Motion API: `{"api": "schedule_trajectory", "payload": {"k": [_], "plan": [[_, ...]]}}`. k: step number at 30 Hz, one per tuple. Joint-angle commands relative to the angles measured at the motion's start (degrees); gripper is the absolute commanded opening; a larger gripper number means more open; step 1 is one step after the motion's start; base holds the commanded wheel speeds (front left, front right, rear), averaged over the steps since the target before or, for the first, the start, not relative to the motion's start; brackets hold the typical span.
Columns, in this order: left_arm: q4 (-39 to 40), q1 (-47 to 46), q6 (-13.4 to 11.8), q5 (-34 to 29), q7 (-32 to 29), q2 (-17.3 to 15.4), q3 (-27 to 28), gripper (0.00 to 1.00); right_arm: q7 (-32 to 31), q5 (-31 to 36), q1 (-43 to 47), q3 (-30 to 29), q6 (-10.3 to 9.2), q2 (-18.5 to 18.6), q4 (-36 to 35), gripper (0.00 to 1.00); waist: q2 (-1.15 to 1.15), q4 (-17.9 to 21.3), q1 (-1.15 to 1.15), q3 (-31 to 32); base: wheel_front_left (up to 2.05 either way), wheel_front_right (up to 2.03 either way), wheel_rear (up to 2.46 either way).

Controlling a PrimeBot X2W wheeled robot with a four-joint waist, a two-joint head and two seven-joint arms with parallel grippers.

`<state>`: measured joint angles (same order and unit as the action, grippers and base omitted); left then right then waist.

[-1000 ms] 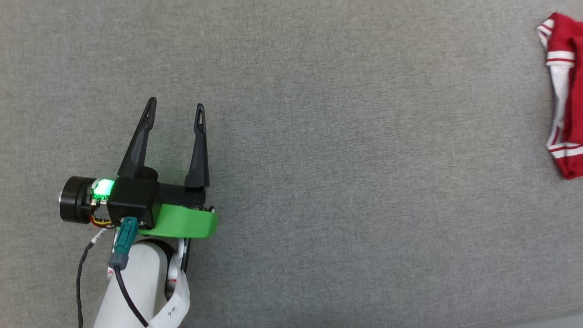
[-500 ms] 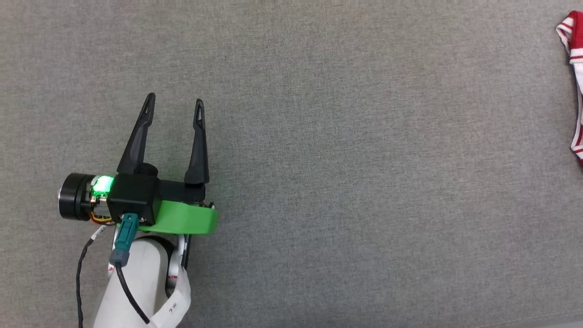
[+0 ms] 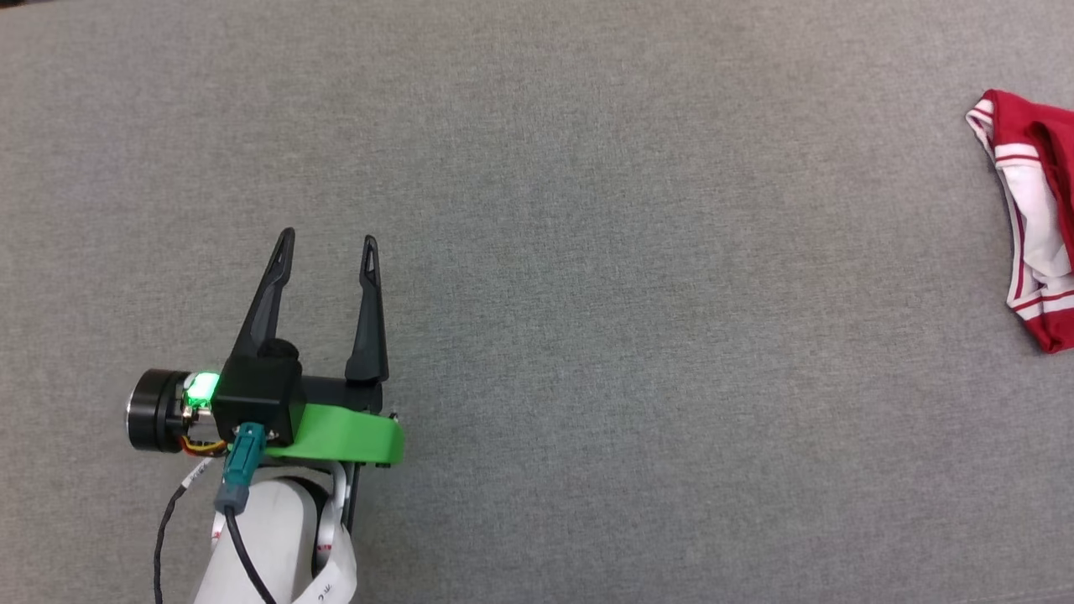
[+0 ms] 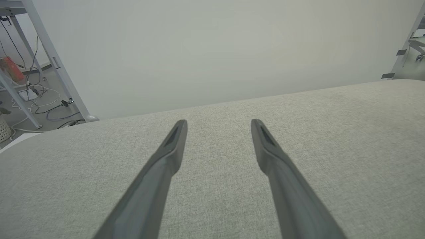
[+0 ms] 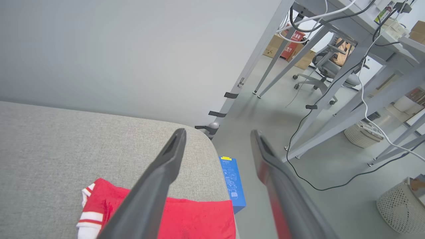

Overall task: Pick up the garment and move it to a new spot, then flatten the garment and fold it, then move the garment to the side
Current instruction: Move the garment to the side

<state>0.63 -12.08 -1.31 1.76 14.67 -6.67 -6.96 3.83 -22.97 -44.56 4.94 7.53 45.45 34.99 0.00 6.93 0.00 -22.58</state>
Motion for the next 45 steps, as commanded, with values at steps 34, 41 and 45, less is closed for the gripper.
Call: {"api": "schedule_trajectory", "payload": {"k": [34, 41, 45], "plan": [[-3.62, 8.97, 0.02, 1.92, 0.33, 2.46, 2.36, 1.0, 11.16, 14.88, 35.06, -4.31, -0.04, -37.72, -30.48, 1.0, 0.0, -8.44, 0.0, 16.0, 0.0, 0.0, 0.0], [-3.7, 10.98, 0.73, 2.49, 0.33, 2.77, 2.62, 1.0, 11.16, 15.01, 41.75, -5.71, -0.04, -39.9, -32.19, 1.0, 0.0, -8.05, 0.0, 17.86, 0.0, 0.0, 0.0], [-3.72, 11.8, 1.16, 2.69, 0.33, 2.88, 2.78, 1.0, 11.17, 14.92, 44.24, -6.32, -0.04, -40.55, -32.92, 1.0, 0.0, -8.0, 0.0, 18.67, 0.0, 0.0, 0.0]]}}
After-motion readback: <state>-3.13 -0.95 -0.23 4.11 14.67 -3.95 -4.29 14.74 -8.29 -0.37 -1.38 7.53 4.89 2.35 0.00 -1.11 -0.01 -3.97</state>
